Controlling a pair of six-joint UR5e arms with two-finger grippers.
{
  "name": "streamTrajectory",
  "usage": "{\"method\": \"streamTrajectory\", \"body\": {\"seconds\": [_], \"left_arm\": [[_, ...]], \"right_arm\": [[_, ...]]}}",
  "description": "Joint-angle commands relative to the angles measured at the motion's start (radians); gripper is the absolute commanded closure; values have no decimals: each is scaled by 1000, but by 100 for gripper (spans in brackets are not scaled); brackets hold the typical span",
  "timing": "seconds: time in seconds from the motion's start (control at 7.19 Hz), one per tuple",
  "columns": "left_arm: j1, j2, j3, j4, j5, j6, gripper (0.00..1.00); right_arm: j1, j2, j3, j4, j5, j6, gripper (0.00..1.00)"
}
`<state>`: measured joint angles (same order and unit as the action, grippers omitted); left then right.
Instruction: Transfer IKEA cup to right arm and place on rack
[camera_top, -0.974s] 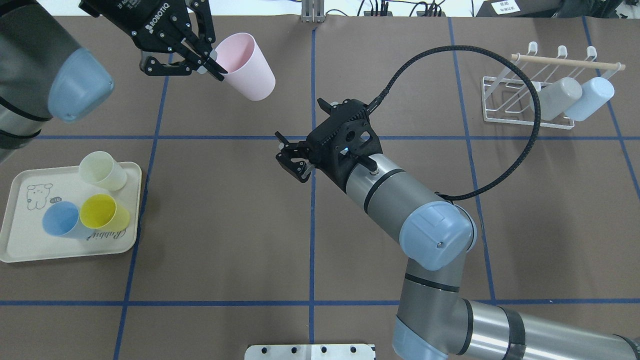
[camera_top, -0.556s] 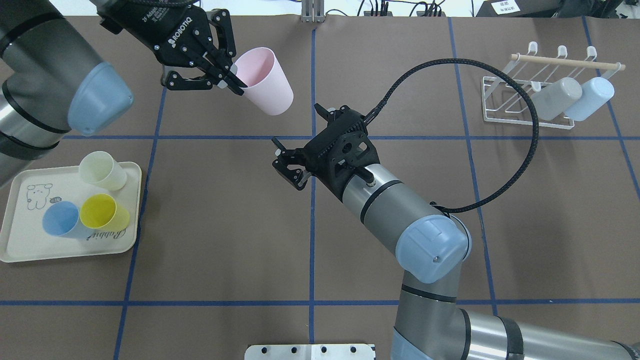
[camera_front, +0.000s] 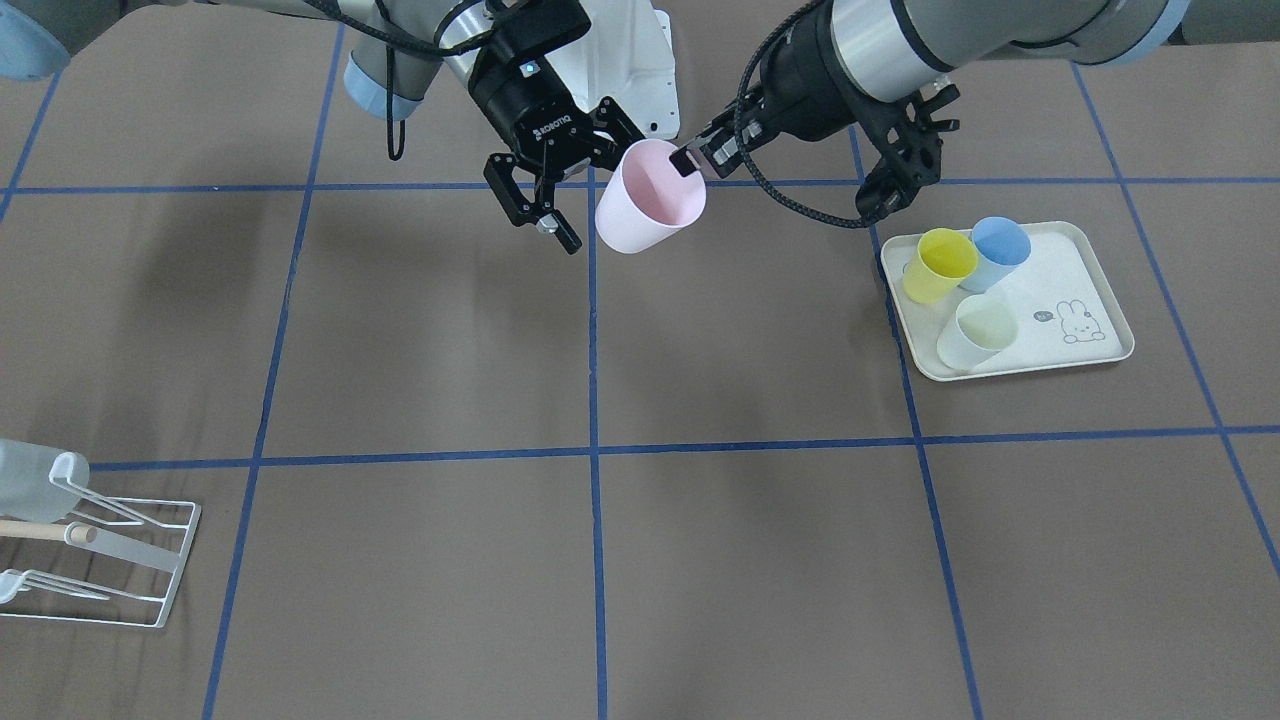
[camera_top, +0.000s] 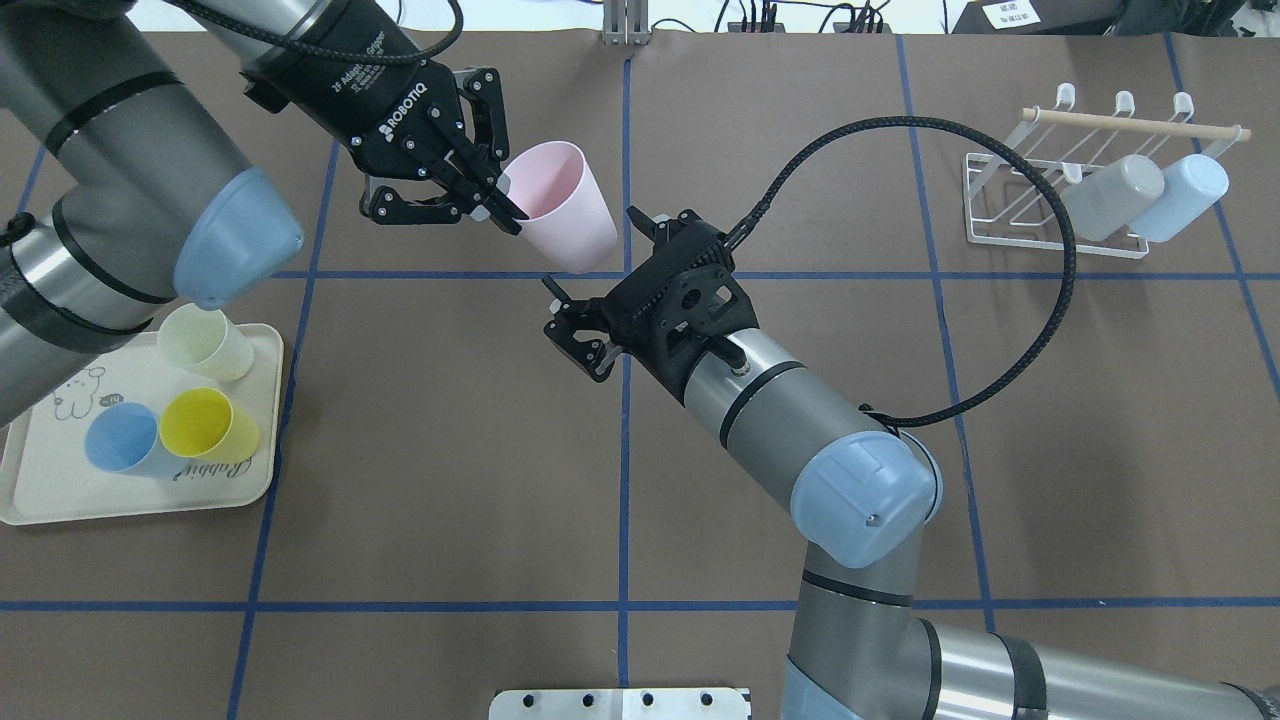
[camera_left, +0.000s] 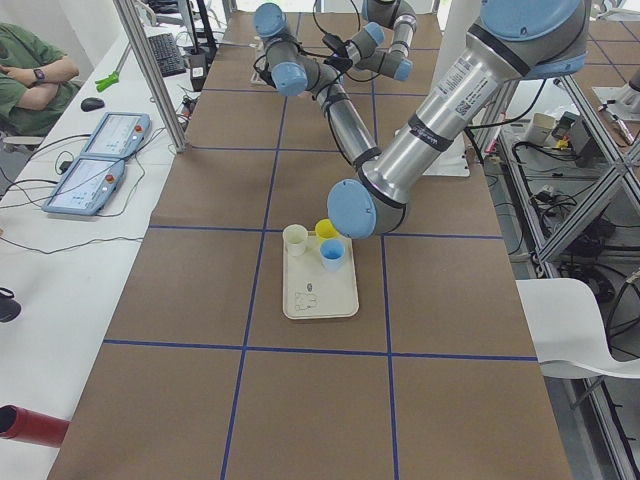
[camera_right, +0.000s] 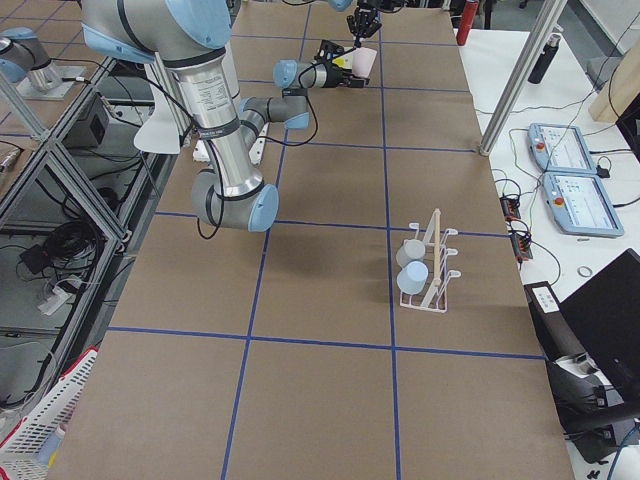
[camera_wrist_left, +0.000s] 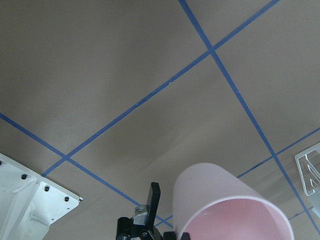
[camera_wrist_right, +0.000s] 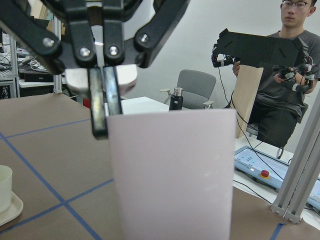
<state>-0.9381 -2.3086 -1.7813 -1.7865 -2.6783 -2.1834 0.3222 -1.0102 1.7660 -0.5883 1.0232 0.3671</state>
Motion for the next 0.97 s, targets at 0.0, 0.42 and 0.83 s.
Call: {"method": "streamTrajectory", "body": {"seconds": [0.0, 0.42, 0.83], "left_arm": [[16, -6, -3, -1, 1, -12, 100], [21, -11, -1, -1, 2, -12, 100], [21, -11, 0, -1, 2, -12, 100]], "right_arm": [[0, -1, 4, 1, 0, -5, 4], [-8, 1, 6, -1, 0, -7, 20], [-9, 2, 6, -1, -3, -8, 48]]}}
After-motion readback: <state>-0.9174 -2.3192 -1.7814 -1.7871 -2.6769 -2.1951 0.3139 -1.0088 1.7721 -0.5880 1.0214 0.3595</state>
